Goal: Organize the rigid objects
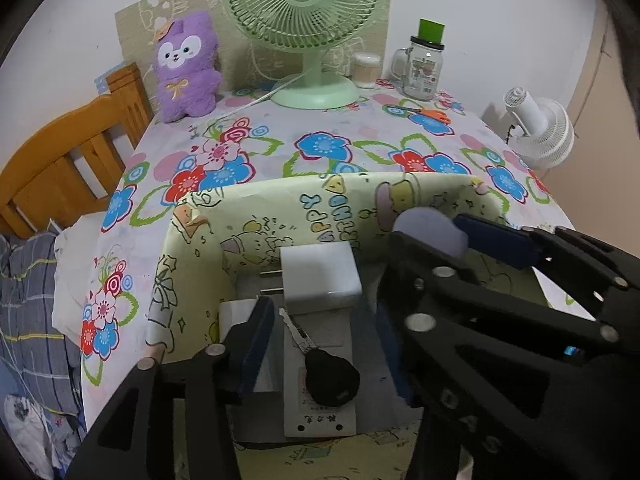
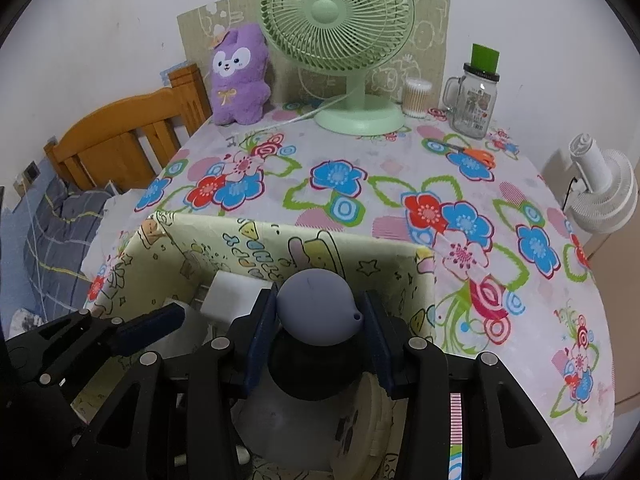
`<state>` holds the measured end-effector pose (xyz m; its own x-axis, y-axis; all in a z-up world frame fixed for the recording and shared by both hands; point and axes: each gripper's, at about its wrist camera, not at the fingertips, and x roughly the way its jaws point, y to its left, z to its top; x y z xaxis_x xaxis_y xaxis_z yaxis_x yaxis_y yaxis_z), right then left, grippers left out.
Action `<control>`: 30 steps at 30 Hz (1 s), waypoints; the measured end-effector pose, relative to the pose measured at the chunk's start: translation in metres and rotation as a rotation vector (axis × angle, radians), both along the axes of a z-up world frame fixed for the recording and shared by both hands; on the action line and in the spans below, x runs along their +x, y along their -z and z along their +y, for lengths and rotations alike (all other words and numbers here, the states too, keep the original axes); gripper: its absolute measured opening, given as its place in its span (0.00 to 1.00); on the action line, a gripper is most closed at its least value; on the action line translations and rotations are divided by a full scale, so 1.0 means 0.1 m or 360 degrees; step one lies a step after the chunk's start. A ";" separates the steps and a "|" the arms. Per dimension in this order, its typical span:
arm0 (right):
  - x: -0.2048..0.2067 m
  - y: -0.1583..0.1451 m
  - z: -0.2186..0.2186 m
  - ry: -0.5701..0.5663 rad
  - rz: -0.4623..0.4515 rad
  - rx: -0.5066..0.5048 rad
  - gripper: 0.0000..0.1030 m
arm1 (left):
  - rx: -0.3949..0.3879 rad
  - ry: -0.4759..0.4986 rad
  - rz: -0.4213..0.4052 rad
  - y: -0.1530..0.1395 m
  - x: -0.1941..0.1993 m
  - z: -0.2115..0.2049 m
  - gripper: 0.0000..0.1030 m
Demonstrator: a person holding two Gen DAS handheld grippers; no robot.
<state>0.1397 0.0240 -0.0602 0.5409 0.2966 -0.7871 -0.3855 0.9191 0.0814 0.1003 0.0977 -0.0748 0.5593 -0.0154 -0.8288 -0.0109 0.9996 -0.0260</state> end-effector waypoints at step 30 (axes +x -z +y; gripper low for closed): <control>-0.50 -0.33 -0.43 0.0046 -0.0188 -0.0002 0.84 | 0.0114 -0.0086 -0.0167 -0.26 -0.42 -0.32 0.91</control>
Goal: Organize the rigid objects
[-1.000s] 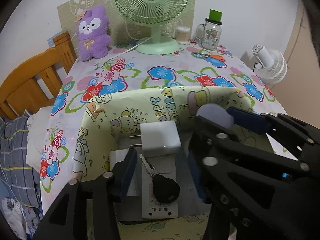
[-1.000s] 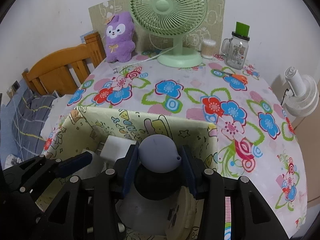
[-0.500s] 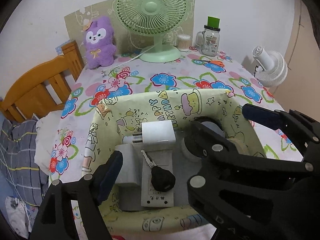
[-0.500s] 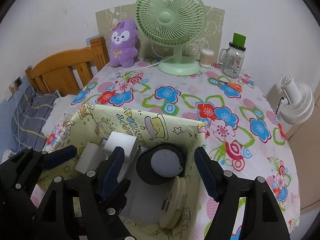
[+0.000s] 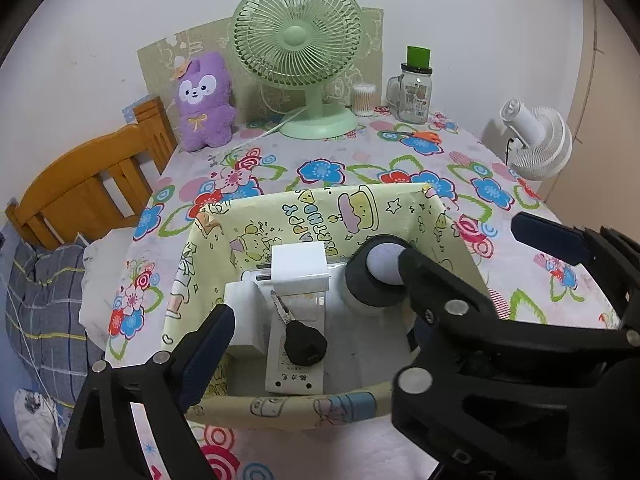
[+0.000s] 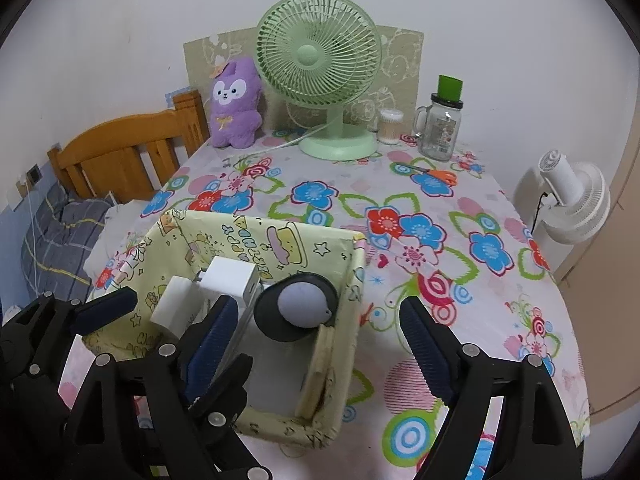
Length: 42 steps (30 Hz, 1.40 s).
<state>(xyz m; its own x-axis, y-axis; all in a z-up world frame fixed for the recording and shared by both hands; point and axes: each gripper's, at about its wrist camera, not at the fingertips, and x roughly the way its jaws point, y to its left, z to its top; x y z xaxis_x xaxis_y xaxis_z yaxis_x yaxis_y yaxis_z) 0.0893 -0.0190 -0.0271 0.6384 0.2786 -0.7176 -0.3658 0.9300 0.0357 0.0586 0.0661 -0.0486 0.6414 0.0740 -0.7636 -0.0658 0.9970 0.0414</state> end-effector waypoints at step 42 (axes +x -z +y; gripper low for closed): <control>-0.39 -0.70 -1.35 0.0356 -0.0230 0.0104 0.91 | -0.0099 -0.0044 -0.0311 -0.72 -0.27 -0.44 1.00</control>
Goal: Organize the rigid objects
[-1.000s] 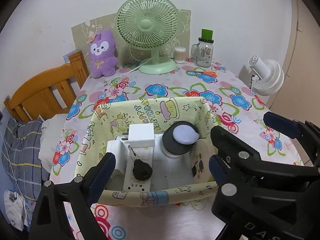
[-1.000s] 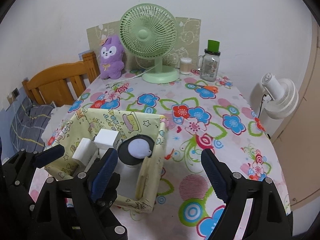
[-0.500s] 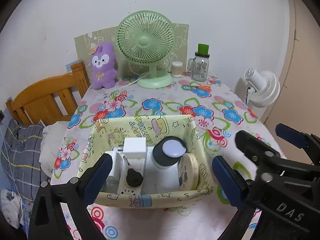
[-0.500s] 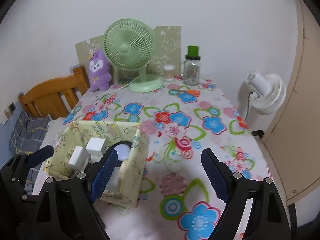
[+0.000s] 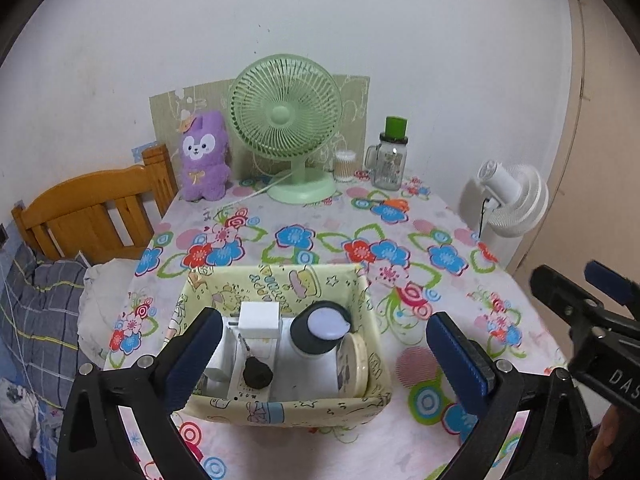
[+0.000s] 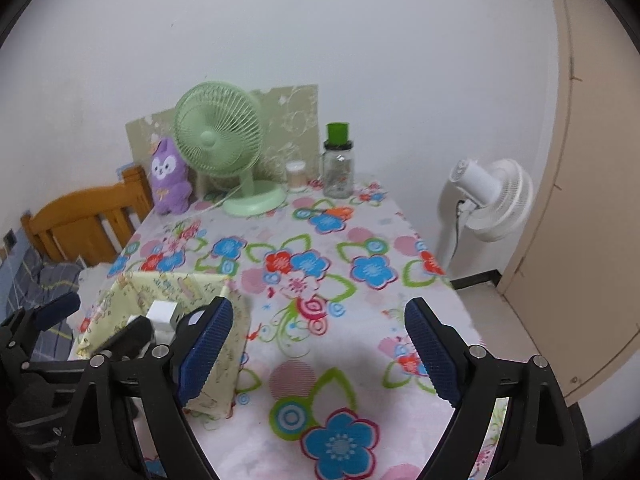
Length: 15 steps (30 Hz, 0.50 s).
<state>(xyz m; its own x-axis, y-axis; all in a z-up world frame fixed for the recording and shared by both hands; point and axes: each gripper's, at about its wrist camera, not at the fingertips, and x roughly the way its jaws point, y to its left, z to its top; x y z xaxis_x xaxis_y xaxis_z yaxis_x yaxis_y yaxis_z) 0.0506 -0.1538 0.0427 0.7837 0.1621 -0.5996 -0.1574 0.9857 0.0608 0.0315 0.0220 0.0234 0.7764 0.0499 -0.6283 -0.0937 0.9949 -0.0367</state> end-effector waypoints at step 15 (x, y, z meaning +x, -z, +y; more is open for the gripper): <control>-0.10 -0.16 -0.37 0.0078 -0.0114 0.0005 0.94 | 0.0003 0.0044 -0.0123 -0.23 -0.08 -0.22 1.00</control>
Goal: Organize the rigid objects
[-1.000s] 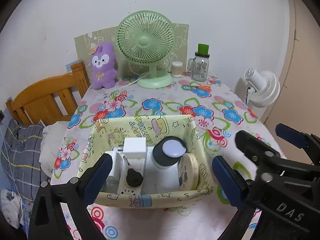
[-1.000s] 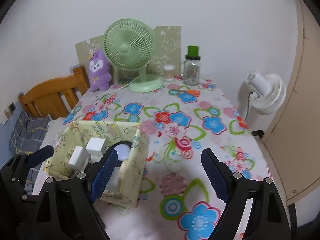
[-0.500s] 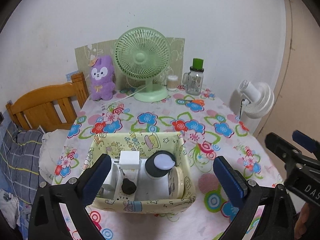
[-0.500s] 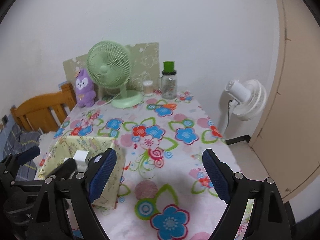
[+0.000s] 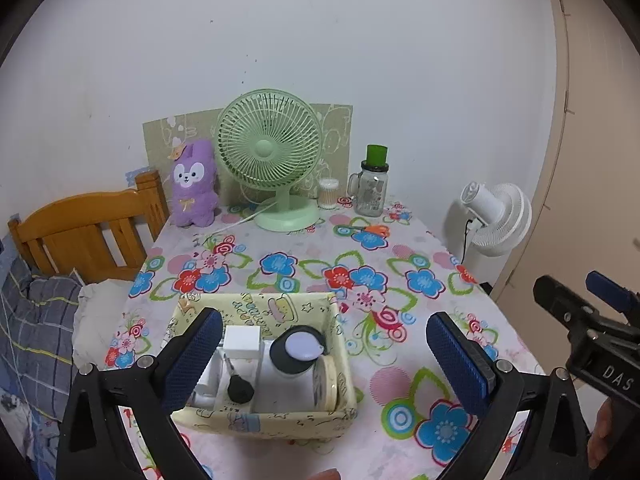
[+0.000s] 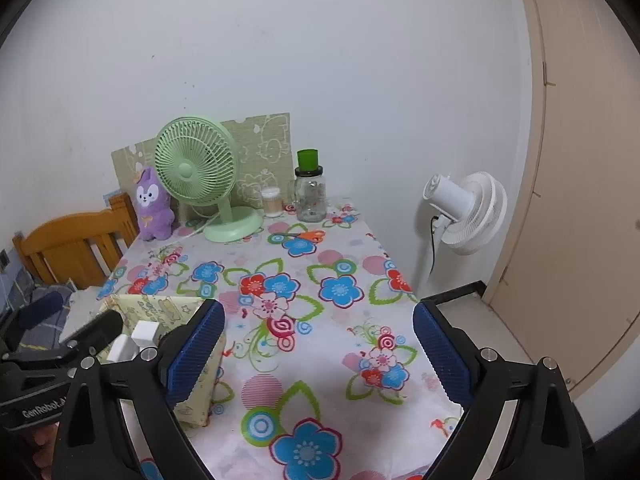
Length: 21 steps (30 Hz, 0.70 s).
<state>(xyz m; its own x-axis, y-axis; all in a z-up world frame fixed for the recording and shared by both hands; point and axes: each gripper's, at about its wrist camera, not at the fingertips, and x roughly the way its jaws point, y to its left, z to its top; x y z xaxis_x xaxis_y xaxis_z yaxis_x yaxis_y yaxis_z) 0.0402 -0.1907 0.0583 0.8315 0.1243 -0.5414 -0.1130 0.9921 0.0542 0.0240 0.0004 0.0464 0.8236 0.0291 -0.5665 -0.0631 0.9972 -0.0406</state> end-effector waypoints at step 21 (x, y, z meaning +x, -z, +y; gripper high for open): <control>0.03 -0.01 -0.10 0.0016 -0.0036 0.0040 0.99 | 0.0017 0.0020 0.0009 0.01 0.04 -0.12 1.00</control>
